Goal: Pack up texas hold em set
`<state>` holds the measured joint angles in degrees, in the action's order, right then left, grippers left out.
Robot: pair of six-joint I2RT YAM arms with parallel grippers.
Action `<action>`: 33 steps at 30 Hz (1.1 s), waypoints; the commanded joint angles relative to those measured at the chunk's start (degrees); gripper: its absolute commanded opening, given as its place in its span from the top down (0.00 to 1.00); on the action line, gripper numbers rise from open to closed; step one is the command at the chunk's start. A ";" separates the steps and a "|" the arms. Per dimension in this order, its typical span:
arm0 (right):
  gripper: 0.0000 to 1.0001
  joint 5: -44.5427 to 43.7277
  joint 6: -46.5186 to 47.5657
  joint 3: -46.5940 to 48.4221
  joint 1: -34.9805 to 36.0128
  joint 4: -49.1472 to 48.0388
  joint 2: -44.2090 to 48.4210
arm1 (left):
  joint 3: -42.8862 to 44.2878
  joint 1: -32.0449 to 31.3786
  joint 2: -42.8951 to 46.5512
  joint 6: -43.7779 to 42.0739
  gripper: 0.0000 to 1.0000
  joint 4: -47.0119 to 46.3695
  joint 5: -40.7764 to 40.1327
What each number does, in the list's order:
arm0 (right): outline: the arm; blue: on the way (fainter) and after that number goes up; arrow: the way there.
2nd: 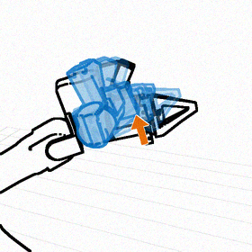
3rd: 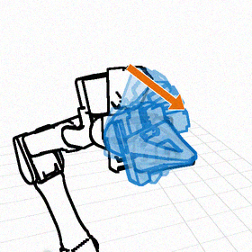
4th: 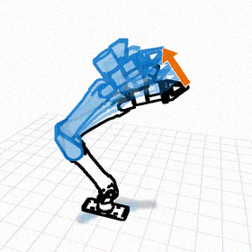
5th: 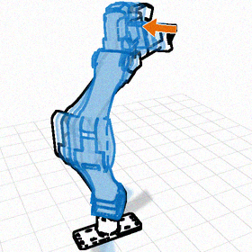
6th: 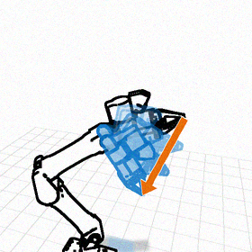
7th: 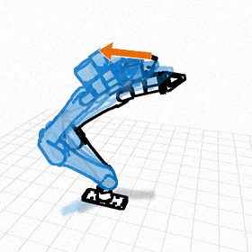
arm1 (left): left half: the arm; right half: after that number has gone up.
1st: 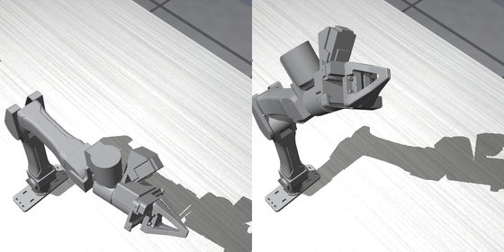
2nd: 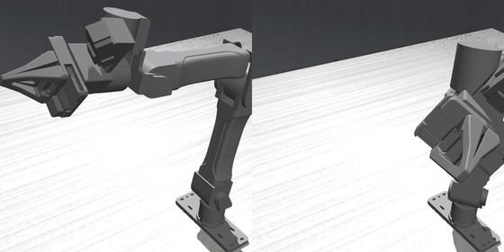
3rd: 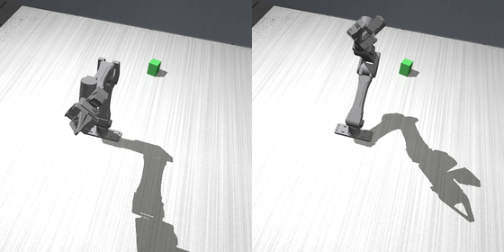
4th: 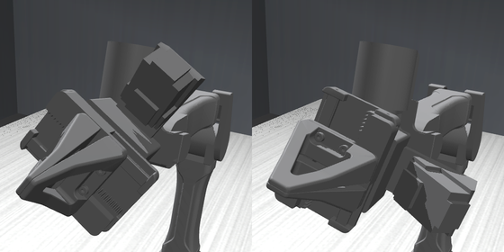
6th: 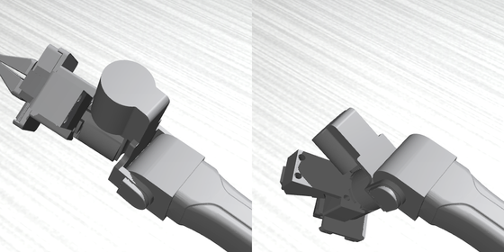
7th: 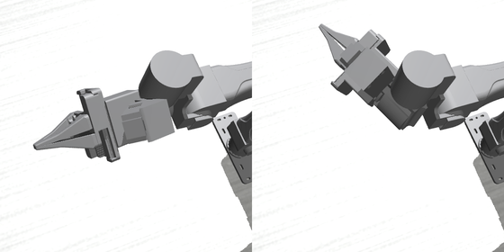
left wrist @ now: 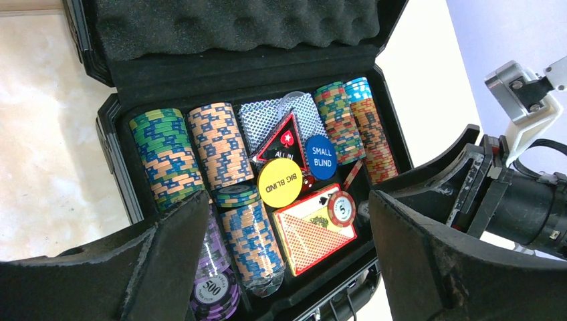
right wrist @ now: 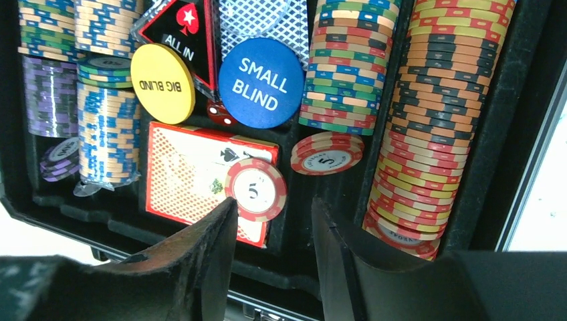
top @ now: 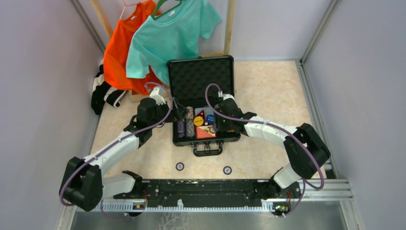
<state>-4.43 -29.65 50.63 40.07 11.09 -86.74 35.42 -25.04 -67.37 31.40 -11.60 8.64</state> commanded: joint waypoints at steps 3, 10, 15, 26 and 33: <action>0.43 0.91 -0.09 0.29 -0.61 -2.20 0.23 | -0.70 -0.36 0.62 -0.44 0.07 -1.41 0.77; 0.43 1.92 -0.39 0.48 -0.61 -3.95 -2.09 | -0.66 -0.32 0.74 -0.62 0.07 -1.35 0.63; 0.43 1.89 -0.17 0.87 -0.68 -4.26 -2.73 | -0.71 -0.29 0.47 -0.60 0.07 -1.65 0.62; 0.43 4.01 -0.90 2.58 -0.70 -4.86 -4.75 | -1.31 -0.34 1.72 -0.79 0.07 -1.56 -0.28; 0.44 4.04 -0.97 2.61 -0.70 -4.70 -4.56 | -1.23 -0.35 1.52 -0.66 0.07 -1.79 0.28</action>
<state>-0.67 -30.22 50.68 39.94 8.38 -91.64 34.59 -25.04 -66.92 31.35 -11.62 8.60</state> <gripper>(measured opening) 0.566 0.933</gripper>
